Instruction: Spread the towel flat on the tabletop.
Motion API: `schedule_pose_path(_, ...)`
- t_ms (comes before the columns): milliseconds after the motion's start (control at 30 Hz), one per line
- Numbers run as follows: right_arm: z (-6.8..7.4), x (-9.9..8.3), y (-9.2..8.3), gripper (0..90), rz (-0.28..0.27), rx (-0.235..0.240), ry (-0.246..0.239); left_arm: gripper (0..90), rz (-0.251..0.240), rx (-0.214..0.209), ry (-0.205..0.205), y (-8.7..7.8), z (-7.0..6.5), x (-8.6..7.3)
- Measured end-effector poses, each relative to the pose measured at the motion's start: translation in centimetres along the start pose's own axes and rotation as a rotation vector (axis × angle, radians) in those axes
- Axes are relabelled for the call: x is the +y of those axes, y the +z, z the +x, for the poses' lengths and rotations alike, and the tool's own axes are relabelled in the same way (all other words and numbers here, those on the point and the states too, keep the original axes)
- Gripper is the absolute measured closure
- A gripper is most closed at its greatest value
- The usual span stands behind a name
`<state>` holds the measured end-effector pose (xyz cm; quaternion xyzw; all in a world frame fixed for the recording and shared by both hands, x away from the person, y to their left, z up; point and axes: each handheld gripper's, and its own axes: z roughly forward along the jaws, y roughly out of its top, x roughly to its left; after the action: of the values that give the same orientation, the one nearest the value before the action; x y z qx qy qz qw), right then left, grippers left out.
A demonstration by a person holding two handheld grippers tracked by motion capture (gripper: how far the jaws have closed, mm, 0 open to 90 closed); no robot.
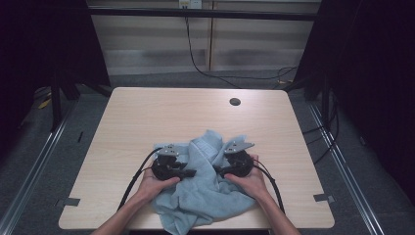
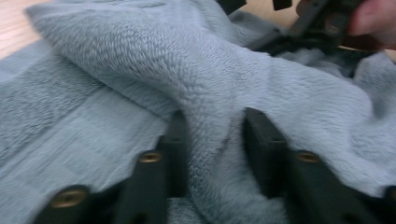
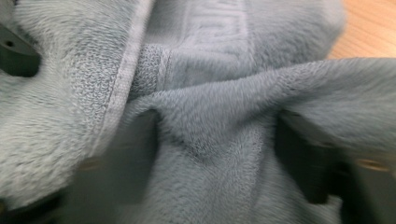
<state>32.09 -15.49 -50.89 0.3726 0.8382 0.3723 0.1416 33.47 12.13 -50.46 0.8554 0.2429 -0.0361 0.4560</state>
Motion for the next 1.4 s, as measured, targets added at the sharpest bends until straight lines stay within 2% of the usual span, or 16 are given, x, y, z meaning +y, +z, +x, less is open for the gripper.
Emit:
schedule_pose_path(100,0.0,-0.2,-0.4,59.7,-0.021,0.003,-0.003,75.0,-0.017,-0.006,-0.021,-0.3,0.1,0.0)
schedule_pose_path(133,0.0,-0.2,-0.4,59.7,-0.021,0.003,-0.003,76.1,-0.017,-0.006,-0.021,-0.3,0.1,0.0)
schedule_pose_path(167,-0.2,-0.3,-0.6,76.8,-0.017,0.021,0.017,77.0,-0.043,-0.006,-0.039,-0.9,0.5,-0.1)
schedule_pose_path(233,-0.4,-0.3,-0.6,82.8,-0.015,0.034,0.03,78.4,-0.062,0.002,-0.034,-1.7,0.7,0.0)
schedule_pose_path(267,-0.6,-0.2,-0.7,83.5,-0.014,0.038,0.038,78.8,-0.062,0.002,-0.034,-1.7,0.7,0.0)
schedule_pose_path(300,-0.9,-0.2,-0.8,84.1,-0.013,0.036,0.056,79.2,-0.104,0.004,-0.04,-2.9,0.8,0.2)
schedule_pose_path(400,-1.9,0.1,-1.5,84.5,-0.051,0.043,0.105,79.2,-0.168,0.016,-0.045,-4.9,0.8,0.4)
schedule_pose_path(600,-3.5,1.2,-4.4,84.6,-0.128,-0.007,0.144,79.6,-0.276,0.039,-0.067,-8.2,0.7,1.1)
schedule_pose_path(700,-4.4,1.6,-5.8,84.6,-0.16,-0.041,0.162,79.9,-0.337,0.053,-0.054,-9.7,0.3,1.9)
schedule_pose_path(900,-5.8,3.2,-8.3,84.6,-0.198,-0.088,0.173,80.1,-0.38,0.082,-0.052,-11.4,0.7,3.0)
schedule_pose_path(967,-6.5,4.6,-9.8,84.6,-0.242,-0.108,0.175,80.1,-0.416,0.1,-0.062,-12.6,1.2,3.7)
schedule_pose_path(1133,-7.6,6.9,-11.3,84.7,-0.303,-0.144,0.202,80.4,-0.449,0.122,-0.074,-13.8,2.2,5.1)
schedule_pose_path(1200,-8.1,7.8,-11.8,84.8,-0.318,-0.145,0.213,80.4,-0.45,0.155,-0.065,-14.5,2.6,5.8)
schedule_pose_path(1267,-8.7,8.9,-12.4,84.9,-0.332,-0.163,0.217,80.5,-0.47,0.179,-0.078,-15.3,3.0,6.5)
schedule_pose_path(1333,-9.2,9.7,-12.9,85.0,-0.347,-0.186,0.221,80.5,-0.476,0.215,-0.068,-16.3,3.4,7.3)
schedule_pose_path(1400,-9.7,10.6,-13.7,85.0,-0.372,-0.2,0.229,80.6,-0.504,0.233,-0.066,-17.4,3.5,8.1)
